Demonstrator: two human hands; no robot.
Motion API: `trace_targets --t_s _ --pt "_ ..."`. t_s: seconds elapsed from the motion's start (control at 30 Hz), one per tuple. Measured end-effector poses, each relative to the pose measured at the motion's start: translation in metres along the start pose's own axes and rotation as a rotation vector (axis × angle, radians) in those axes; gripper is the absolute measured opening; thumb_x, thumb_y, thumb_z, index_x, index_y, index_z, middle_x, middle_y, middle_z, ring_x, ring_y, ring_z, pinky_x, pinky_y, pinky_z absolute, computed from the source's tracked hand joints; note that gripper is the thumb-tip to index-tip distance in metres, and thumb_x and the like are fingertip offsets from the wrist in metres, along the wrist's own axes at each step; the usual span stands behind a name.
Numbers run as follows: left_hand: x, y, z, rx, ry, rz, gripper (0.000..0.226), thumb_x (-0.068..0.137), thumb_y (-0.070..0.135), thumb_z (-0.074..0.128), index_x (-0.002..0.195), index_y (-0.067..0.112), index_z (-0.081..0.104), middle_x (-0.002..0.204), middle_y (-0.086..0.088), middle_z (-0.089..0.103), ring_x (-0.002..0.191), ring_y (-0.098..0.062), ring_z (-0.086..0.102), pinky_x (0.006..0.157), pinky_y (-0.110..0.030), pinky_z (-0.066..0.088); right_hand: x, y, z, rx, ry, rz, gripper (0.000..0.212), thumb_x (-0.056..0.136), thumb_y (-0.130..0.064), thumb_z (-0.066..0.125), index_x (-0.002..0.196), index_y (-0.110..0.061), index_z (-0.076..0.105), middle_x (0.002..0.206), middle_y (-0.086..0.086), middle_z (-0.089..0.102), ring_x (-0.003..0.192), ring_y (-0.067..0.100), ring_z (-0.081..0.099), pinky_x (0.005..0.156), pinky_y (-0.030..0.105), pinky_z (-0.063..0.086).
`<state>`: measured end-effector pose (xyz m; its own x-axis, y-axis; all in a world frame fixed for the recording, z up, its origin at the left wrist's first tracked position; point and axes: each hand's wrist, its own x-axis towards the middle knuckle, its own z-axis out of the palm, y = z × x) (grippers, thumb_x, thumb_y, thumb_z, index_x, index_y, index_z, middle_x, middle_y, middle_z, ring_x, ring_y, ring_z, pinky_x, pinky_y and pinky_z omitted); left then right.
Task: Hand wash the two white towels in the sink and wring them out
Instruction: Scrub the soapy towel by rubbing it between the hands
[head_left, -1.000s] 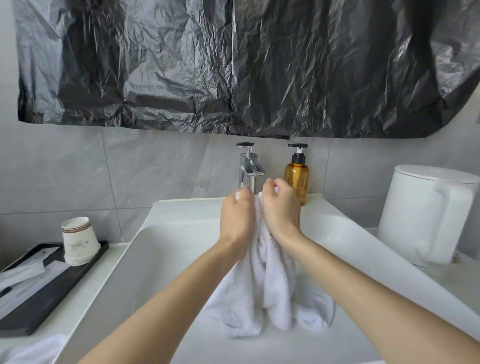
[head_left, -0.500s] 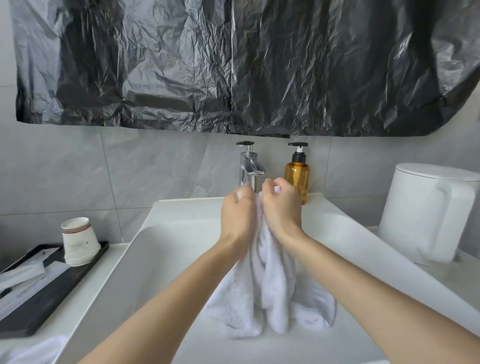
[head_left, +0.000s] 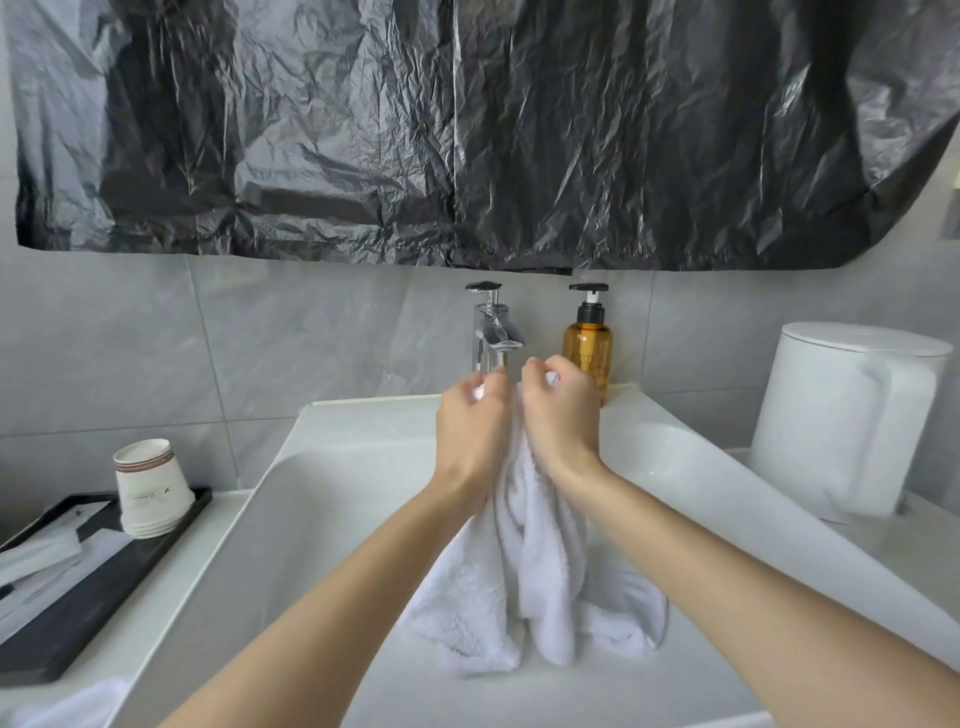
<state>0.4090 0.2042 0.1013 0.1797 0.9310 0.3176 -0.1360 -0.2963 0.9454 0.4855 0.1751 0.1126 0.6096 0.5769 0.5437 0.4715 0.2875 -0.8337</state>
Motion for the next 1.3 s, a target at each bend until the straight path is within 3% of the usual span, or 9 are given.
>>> trace_targets --t_s 0.1,0.23,0.4,0.5,0.63,0.9,1.03,1.17,1.3 --pt "0.003 0.0 -0.006 -0.016 -0.002 -0.016 0.029 0.095 0.023 0.049 0.069 0.012 0.054 0.059 0.003 0.052 0.061 -0.02 0.049 0.062 -0.03 0.041 -0.02 0.0 0.0 0.015 -0.076 -0.155 0.042 0.095 -0.016 0.051 0.057 -0.024 0.033 0.045 -0.012 0.042 0.048 0.009 0.033 0.052 0.028 0.026" --pt "-0.001 0.0 -0.003 -0.019 -0.001 0.007 0.028 0.095 0.025 0.047 0.069 0.015 0.042 0.064 -0.006 0.038 0.065 -0.021 0.036 0.062 -0.034 0.033 0.001 -0.001 0.001 0.054 -0.028 0.046 0.04 0.093 -0.014 0.047 0.057 -0.019 0.031 0.038 -0.016 0.04 0.048 0.011 0.031 0.054 0.03 0.025" --pt "0.005 -0.001 -0.004 -0.029 0.023 -0.049 0.033 0.093 0.018 0.046 0.061 0.018 0.038 0.057 0.001 0.038 0.06 -0.019 0.034 0.059 -0.031 0.031 -0.019 0.0 -0.001 0.047 -0.088 -0.121 0.043 0.095 -0.014 0.05 0.057 -0.024 0.032 0.043 -0.014 0.041 0.048 0.009 0.031 0.052 0.028 0.026" --pt "0.002 0.001 0.0 -0.04 0.043 -0.072 0.035 0.09 0.016 0.044 0.06 0.024 0.027 0.058 0.002 0.025 0.061 -0.018 0.023 0.057 -0.032 0.02 -0.001 0.0 0.001 0.033 -0.018 0.03 0.041 0.094 -0.014 0.047 0.057 -0.019 0.03 0.042 -0.007 0.037 0.049 0.012 0.03 0.058 0.033 0.027" --pt "0.004 0.001 -0.003 -0.076 0.041 -0.122 0.02 0.088 0.016 0.045 0.069 0.014 0.038 0.065 -0.005 0.028 0.067 -0.022 0.027 0.055 -0.031 0.022 -0.021 0.001 0.001 0.013 -0.08 -0.167 0.041 0.095 -0.017 0.049 0.059 -0.022 0.031 0.045 -0.011 0.041 0.048 0.011 0.031 0.053 0.032 0.027" --pt "0.003 0.003 -0.002 -0.079 0.045 -0.162 0.021 0.09 0.013 0.042 0.07 0.016 0.036 0.063 -0.002 0.028 0.062 -0.017 0.027 0.052 -0.029 0.022 -0.018 0.005 0.002 -0.018 -0.055 -0.228 0.042 0.096 -0.017 0.05 0.06 -0.024 0.029 0.046 -0.011 0.041 0.047 0.011 0.031 0.052 0.035 0.023" --pt "-0.001 0.007 0.002 -0.083 0.018 -0.144 0.028 0.09 0.01 0.042 0.065 0.019 0.033 0.06 -0.001 0.029 0.058 -0.016 0.029 0.048 -0.026 0.024 0.002 0.003 0.002 -0.041 0.035 -0.072 0.043 0.096 -0.017 0.049 0.057 -0.02 0.03 0.045 -0.004 0.037 0.046 0.013 0.033 0.055 0.032 0.023" --pt "0.004 0.005 -0.004 -0.095 0.046 -0.194 0.025 0.091 0.01 0.043 0.068 0.016 0.037 0.061 -0.002 0.03 0.058 -0.016 0.029 0.049 -0.026 0.024 -0.021 0.005 0.004 -0.01 -0.077 -0.248 0.042 0.095 -0.018 0.049 0.059 -0.025 0.029 0.046 -0.01 0.04 0.048 0.009 0.032 0.053 0.035 0.025" --pt "-0.001 0.007 0.0 -0.089 0.034 -0.181 0.032 0.091 0.01 0.042 0.062 0.019 0.032 0.055 0.002 0.029 0.052 -0.014 0.027 0.047 -0.026 0.023 -0.002 0.004 0.004 -0.023 -0.004 -0.04 0.042 0.096 -0.019 0.048 0.058 -0.021 0.03 0.046 -0.006 0.036 0.048 0.011 0.032 0.057 0.032 0.026"
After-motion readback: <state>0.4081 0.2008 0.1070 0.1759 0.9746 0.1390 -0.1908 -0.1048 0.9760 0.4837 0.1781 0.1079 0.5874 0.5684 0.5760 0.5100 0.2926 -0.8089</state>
